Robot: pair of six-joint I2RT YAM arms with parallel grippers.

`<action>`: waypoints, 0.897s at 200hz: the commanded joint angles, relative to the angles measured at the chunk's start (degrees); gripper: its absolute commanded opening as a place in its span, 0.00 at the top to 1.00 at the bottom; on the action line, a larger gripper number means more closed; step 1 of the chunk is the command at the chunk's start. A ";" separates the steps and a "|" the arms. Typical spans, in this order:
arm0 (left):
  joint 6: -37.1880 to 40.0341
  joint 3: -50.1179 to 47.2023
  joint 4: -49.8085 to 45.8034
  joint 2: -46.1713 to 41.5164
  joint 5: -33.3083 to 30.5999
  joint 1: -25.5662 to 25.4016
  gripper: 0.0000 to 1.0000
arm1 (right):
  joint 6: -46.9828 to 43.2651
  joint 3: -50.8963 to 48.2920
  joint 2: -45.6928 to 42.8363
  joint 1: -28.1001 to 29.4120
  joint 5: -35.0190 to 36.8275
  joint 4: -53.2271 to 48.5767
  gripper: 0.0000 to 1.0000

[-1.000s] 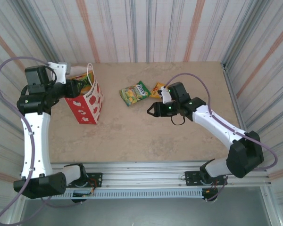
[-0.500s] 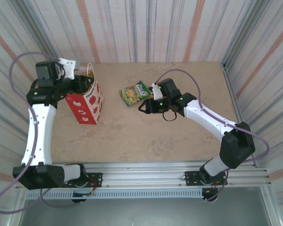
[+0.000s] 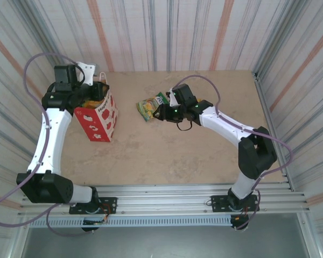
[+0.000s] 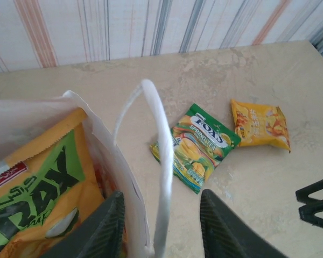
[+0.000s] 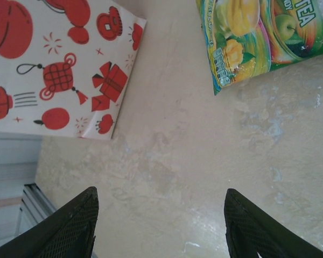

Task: Place the snacks into the paper bag

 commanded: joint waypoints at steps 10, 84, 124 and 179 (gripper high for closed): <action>0.19 2.16 1.14 0.84 0.76 -0.50 0.93 | 4.25 2.82 2.93 0.24 1.23 2.29 0.37; -1.24 9.03 -3.29 0.26 0.90 -10.10 1.00 | 16.26 2.57 8.05 -2.23 3.98 4.79 0.35; -2.11 10.20 -3.56 1.28 -0.43 -14.81 0.99 | 20.85 1.14 11.66 -3.29 6.34 10.13 0.34; -4.59 11.59 -5.11 0.99 -0.50 -16.53 0.58 | 23.60 4.42 18.75 -3.49 11.10 12.89 0.34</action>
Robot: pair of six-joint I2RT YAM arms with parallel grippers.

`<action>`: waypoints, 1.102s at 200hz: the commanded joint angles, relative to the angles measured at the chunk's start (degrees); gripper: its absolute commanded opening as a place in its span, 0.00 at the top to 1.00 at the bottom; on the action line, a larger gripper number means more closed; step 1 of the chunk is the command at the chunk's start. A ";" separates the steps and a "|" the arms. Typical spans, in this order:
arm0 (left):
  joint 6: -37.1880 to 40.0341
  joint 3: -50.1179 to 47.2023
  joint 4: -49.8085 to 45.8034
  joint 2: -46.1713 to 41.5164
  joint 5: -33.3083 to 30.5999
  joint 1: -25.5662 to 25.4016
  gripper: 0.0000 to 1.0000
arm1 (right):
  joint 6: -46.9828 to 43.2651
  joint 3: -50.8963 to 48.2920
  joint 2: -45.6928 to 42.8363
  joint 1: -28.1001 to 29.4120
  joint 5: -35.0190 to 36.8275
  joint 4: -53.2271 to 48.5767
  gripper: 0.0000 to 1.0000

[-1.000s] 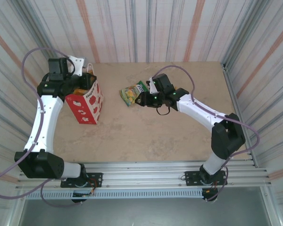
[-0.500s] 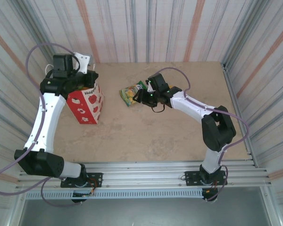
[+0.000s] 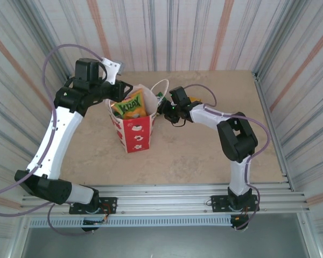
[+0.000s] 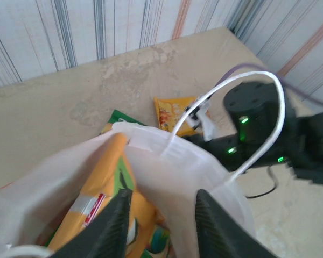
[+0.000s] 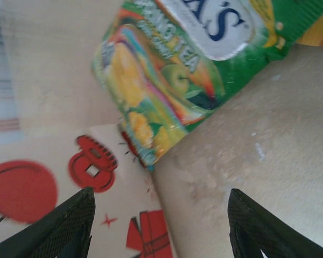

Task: Place the snacks into the paper bag

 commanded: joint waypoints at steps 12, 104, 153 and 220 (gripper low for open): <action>-2.14 2.75 -0.15 -1.13 0.29 -0.35 0.56 | 3.40 2.92 3.73 -0.05 5.99 1.80 0.33; -8.02 -2.04 -2.66 -10.02 0.35 -0.35 0.54 | 8.45 6.50 11.68 -1.64 11.01 9.26 0.38; -8.61 -3.56 -5.11 -13.32 -1.62 -0.40 0.54 | 10.91 8.45 14.66 -2.34 12.07 11.02 0.48; -9.52 -6.13 -8.59 -16.36 -4.25 -0.36 0.54 | 6.12 9.87 15.46 -2.61 13.55 12.34 0.87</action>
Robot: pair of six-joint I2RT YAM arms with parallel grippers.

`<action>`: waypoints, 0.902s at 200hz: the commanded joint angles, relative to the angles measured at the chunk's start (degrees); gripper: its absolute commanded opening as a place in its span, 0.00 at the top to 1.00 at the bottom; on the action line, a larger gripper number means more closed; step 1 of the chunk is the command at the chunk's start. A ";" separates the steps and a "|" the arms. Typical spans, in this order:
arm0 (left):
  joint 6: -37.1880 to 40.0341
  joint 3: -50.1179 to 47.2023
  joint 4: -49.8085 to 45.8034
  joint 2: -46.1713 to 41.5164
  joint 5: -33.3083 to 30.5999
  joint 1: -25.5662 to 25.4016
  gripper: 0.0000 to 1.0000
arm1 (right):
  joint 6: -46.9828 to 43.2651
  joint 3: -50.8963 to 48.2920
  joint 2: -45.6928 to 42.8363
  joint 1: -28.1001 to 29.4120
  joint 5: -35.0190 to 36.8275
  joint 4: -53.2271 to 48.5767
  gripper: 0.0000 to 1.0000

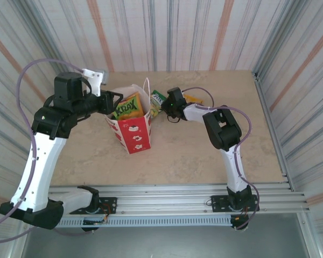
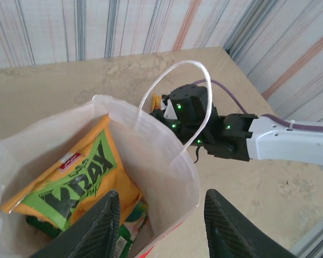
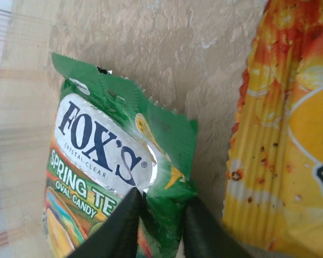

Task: Place the snacks into the paper bag

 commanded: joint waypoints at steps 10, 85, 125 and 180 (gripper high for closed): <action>-0.91 -1.39 -3.09 -2.59 -2.27 -0.35 0.54 | -4.70 1.30 -0.52 -0.34 2.51 0.40 0.92; -3.67 -0.14 -7.95 -3.28 -6.32 -0.36 0.51 | -22.26 -0.91 -13.53 0.06 6.20 -1.60 1.00; -7.78 -1.26 -11.02 -3.84 -10.36 1.74 0.45 | -34.39 0.73 -20.94 0.34 5.34 -6.23 1.00; -10.18 -3.94 -10.50 -3.54 -7.01 7.69 0.41 | -46.20 5.86 -28.79 0.32 2.34 -14.82 1.00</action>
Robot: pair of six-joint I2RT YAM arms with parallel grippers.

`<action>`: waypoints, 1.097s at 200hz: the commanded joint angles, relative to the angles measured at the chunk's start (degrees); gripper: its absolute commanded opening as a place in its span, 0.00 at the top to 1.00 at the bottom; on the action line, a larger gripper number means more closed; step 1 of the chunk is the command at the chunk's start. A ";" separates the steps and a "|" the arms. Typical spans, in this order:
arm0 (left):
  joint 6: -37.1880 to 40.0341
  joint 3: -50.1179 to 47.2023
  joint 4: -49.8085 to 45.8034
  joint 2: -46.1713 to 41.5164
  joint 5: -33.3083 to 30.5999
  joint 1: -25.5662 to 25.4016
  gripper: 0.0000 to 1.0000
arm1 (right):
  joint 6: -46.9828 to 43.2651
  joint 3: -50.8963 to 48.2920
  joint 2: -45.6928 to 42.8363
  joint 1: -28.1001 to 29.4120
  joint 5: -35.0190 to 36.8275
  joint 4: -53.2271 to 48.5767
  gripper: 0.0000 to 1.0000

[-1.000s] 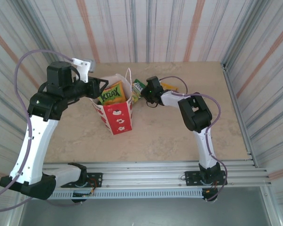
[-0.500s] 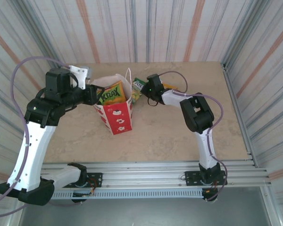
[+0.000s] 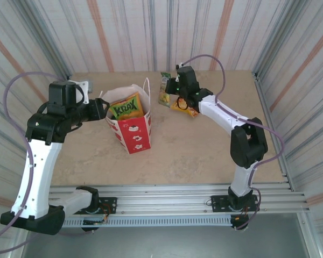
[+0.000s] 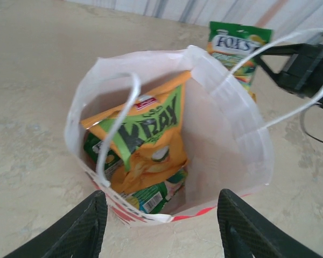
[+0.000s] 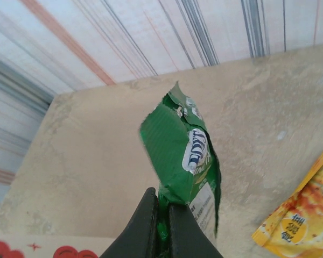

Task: Place the snacks into the paper bag

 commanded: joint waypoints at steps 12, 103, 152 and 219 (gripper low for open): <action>-1.79 -1.61 -0.86 0.23 1.87 1.49 0.40 | -10.11 7.23 -5.44 0.17 -2.74 -8.10 1.00; 0.47 -2.30 3.34 4.61 3.28 1.49 0.40 | -18.43 23.12 -10.88 0.42 -11.34 -20.16 1.00; 1.24 -1.98 4.99 6.73 2.85 1.49 0.41 | -20.60 25.07 -14.38 1.72 -15.83 -17.54 1.00; 2.74 0.92 5.66 10.28 1.64 1.49 0.44 | -22.75 25.49 -19.05 6.16 -16.95 -14.64 1.00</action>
